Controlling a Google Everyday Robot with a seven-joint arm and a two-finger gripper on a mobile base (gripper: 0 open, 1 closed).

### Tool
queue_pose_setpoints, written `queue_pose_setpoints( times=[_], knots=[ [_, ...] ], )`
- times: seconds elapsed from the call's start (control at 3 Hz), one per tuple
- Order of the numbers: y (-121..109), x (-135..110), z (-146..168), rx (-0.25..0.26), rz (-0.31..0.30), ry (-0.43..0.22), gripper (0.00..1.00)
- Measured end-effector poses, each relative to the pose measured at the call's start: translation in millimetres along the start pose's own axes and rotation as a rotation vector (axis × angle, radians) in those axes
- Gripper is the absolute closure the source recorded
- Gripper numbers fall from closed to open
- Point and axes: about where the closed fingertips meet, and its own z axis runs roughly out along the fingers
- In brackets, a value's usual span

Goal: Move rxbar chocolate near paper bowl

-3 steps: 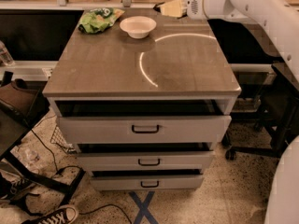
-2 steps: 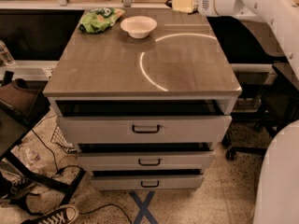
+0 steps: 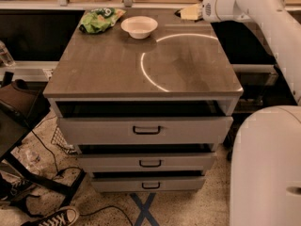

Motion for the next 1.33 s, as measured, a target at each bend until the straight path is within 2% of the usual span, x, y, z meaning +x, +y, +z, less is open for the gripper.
queue_pose_setpoints(
  times=[0.33, 1.33],
  knots=[
    [-0.2, 1.6, 1.8, 0.001, 0.000, 0.004, 0.82],
    [5.2, 6.5, 10.8, -0.011, 0.001, 0.012, 0.12]
  ],
)
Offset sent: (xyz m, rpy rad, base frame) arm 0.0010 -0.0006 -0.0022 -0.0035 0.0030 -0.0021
